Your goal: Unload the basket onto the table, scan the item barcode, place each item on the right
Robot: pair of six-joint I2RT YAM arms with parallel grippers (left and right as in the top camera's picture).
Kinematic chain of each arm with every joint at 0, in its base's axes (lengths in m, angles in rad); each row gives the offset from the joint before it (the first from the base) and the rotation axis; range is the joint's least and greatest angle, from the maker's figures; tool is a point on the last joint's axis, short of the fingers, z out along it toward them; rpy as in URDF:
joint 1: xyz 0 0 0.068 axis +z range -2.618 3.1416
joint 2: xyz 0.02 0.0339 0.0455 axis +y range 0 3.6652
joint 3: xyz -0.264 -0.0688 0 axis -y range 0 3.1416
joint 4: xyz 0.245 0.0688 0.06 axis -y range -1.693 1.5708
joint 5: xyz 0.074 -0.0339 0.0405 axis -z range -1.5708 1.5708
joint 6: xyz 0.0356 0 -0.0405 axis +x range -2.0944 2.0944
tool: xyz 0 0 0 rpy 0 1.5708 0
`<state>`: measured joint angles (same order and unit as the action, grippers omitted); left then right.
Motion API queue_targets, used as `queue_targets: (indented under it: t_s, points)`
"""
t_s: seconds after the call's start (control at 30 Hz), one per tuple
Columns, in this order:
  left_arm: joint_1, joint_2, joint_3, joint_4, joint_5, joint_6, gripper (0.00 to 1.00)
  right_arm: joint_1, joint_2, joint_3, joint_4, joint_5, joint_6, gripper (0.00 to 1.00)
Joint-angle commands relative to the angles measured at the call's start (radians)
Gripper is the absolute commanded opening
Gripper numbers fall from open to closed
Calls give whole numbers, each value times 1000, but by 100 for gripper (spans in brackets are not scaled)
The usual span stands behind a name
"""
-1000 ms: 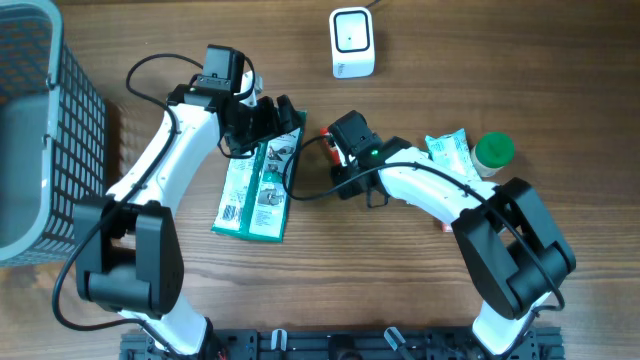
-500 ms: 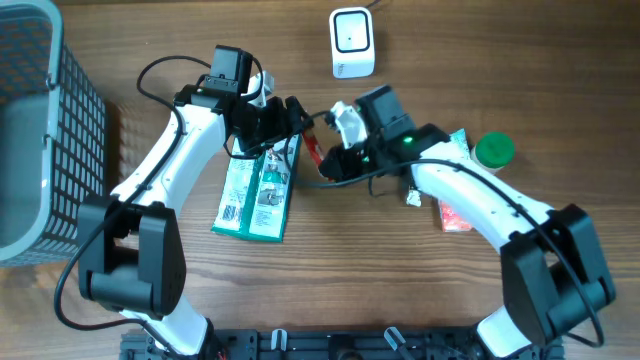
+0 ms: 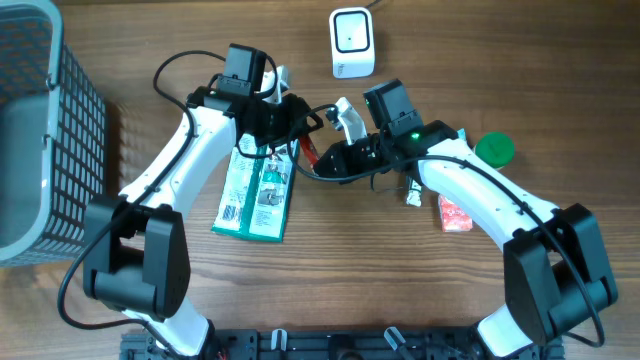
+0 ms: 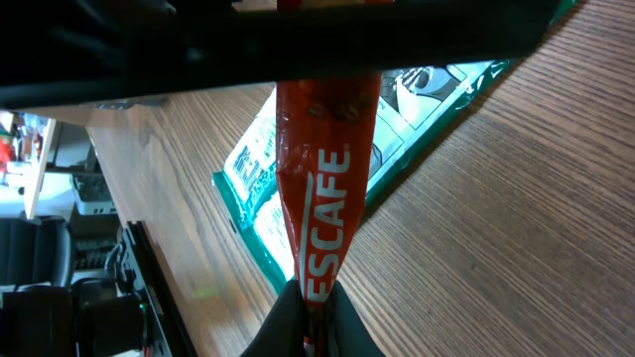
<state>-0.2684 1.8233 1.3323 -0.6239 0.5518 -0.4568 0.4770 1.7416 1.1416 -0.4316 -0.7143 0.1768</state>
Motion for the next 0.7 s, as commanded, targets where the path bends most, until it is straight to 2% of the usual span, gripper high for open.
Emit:
queue_targets:
  t_s: [0.0,0.1,0.2,0.37,0.67]
  points:
    - [-1,12,-6,4,20,3,45,2,-11,16,5,-16,-18,4]
    - [0,12,-6,4,18,3,47,2,-11,16,4,3,-11,4]
    - [13,12,-6,5,16,3,49,2,-10,12,2,67,67,4]
    - [13,12,-6,7,17,0,42,2,-10,12,4,67,70,4]
    - [13,12,-6,13,93,0,37,3,3,10,1,97,69,4]
